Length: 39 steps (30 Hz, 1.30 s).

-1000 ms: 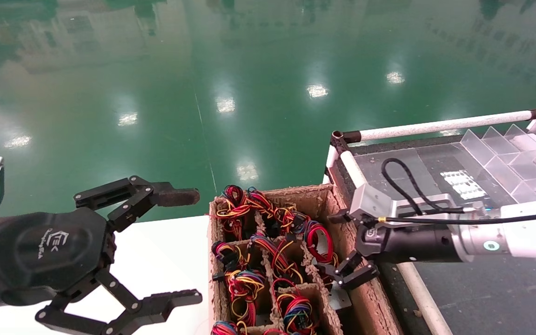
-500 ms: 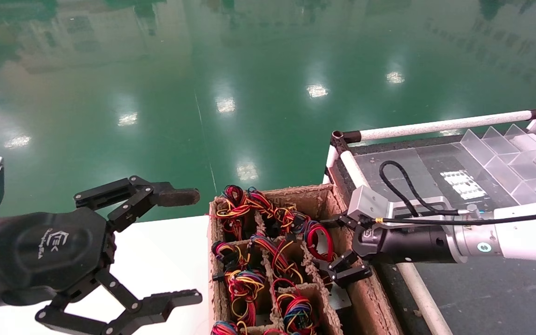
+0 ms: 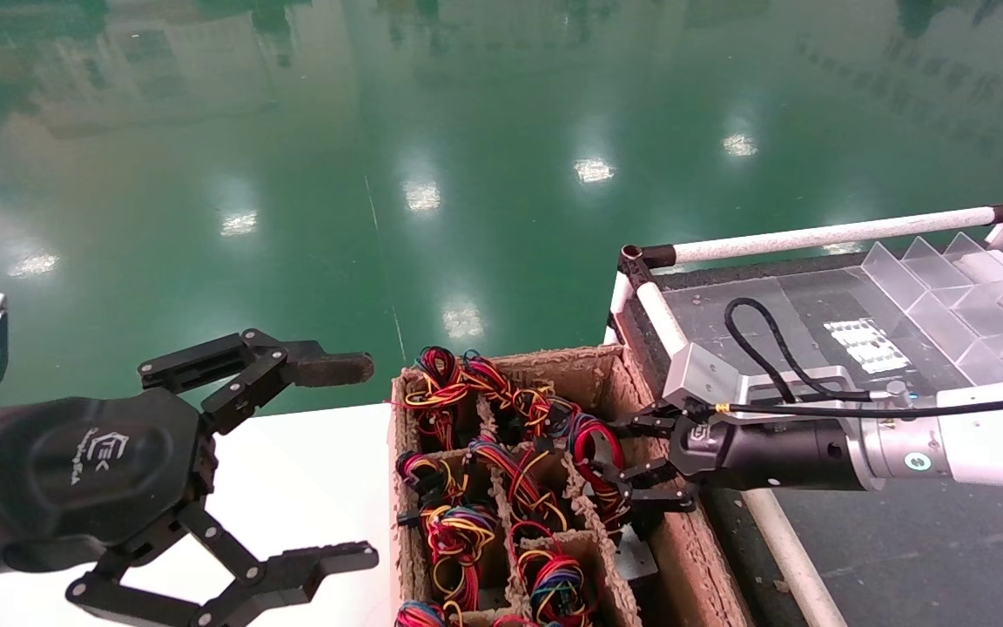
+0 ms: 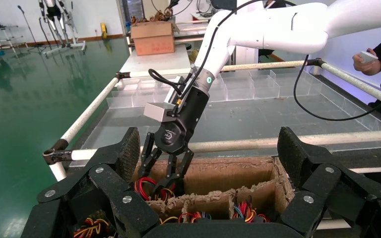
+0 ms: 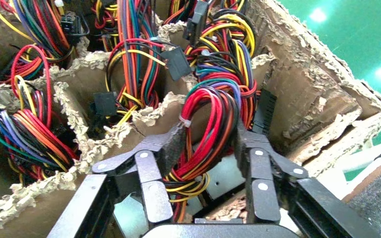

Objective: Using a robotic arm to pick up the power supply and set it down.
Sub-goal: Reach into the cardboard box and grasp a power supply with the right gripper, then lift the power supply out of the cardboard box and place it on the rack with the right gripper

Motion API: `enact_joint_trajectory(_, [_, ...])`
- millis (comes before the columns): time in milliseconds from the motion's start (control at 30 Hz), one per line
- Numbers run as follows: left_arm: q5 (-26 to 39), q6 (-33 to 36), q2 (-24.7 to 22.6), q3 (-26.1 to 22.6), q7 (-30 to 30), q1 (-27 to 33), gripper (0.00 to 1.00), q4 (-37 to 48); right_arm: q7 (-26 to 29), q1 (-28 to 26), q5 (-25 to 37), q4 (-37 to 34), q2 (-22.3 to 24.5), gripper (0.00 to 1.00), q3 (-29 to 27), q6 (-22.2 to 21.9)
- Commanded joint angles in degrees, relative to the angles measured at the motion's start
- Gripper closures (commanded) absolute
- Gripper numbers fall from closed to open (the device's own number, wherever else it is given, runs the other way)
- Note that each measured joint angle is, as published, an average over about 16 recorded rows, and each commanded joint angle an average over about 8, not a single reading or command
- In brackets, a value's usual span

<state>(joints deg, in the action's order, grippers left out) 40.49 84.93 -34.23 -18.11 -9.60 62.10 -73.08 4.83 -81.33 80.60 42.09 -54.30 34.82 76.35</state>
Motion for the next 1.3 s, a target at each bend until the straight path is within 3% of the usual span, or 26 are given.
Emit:
enact_joint_trajectory(33, [0.00, 0.00, 0.00, 0.00, 0.00, 0.00, 0.00, 0.00, -0.29, -0.08, 0.01, -0.44, -0.06, 1.00, -0.01, 0.00])
enact_joint_trajectory(667, [-0.03, -0.02, 0.02, -0.04, 0.02, 0.01, 0.00, 0.00, 0.12, 1.60, -3.89, -1.48, 0.73, 1.00, -2.47, -0.94])
enact_joint_trajectory(1300, [-0.05, -0.03, 0.03, -0.08, 0.04, 0.02, 0.00, 0.00, 4.40, -3.83, -15.22, -5.19, 4.70, 1.00, -9.27, 4.67])
